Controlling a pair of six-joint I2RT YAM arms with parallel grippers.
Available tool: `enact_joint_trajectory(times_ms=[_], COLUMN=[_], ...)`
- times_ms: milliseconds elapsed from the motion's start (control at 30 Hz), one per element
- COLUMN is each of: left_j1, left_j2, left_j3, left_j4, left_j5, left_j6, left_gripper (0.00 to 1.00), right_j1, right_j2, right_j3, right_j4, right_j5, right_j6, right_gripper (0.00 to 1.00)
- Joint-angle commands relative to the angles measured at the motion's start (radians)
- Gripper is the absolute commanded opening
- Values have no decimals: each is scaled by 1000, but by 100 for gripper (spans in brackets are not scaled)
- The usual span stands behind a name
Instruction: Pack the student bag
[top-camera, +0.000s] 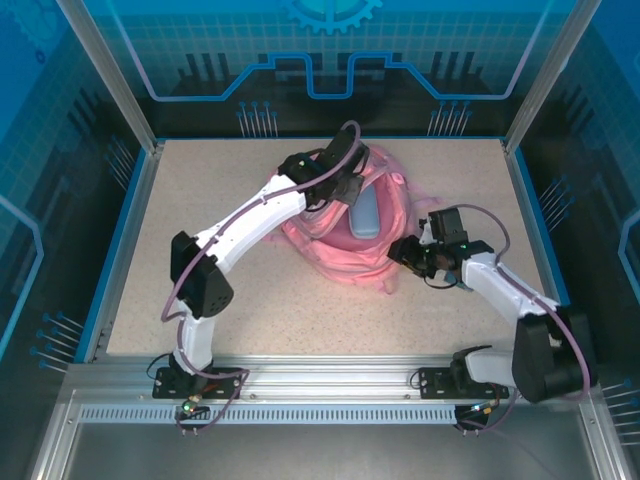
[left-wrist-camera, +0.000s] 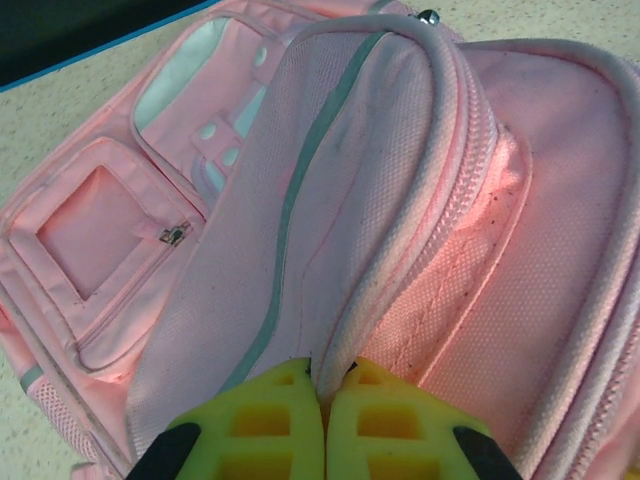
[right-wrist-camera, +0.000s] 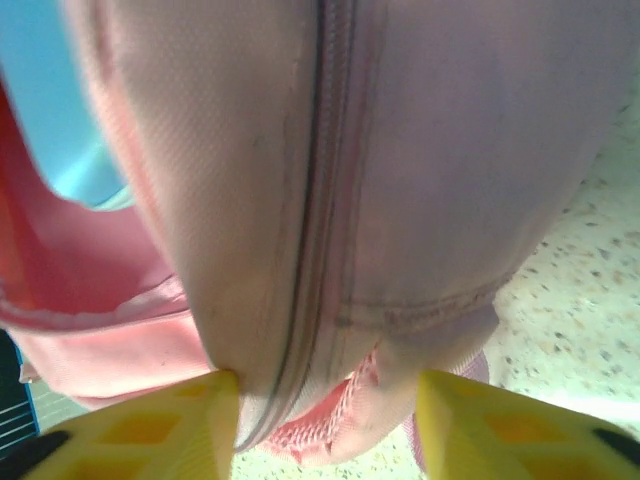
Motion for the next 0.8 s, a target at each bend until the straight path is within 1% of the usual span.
enact_joint_trajectory(times_ms=[0, 33, 133, 267, 367, 400, 433, 500, 567, 633, 700, 767], left_j1=[12, 13, 12, 12, 12, 13, 13, 22, 37, 59, 85, 109], left_j2=[-145, -161, -177, -115, -48, -31, -21, -20, -43, -85, -143, -209], left_j3=[-92, -123, -199, -205, -156, -138, -124, -115, -141, -198, -283, -381], left_j4=[43, 53, 98, 141, 137, 132, 129, 131, 155, 192, 240, 286], left_j5=[-57, -43, 48, 227, 294, 303, 308, 328, 358, 392, 414, 424], left_j6=[-84, -96, -110, -110, -110, -112, -115, -135, -166, -207, -258, -305], left_gripper=[0, 0, 0, 0, 1, 6, 14, 38, 54, 64, 71, 75], right_j1=[-14, -16, -20, -31, -43, -51, -57, -58, -50, -19, 45, 130], right_j2=[74, 97, 146, 144, 93, 76, 58, 13, -25, -60, -90, -109], right_j3=[63, 78, 130, 147, 146, 146, 147, 140, 132, 133, 145, 146], right_j4=[119, 133, 155, 119, 24, -10, -38, -86, -120, -156, -184, -203], right_j5=[-47, -51, -61, -45, 24, 46, 64, 105, 124, 160, 216, 276], right_j6=[-58, -71, -107, -128, -137, -142, -147, -168, -186, -198, -204, -197], right_gripper=[41, 40, 41, 51, 57, 60, 62, 65, 68, 68, 69, 69])
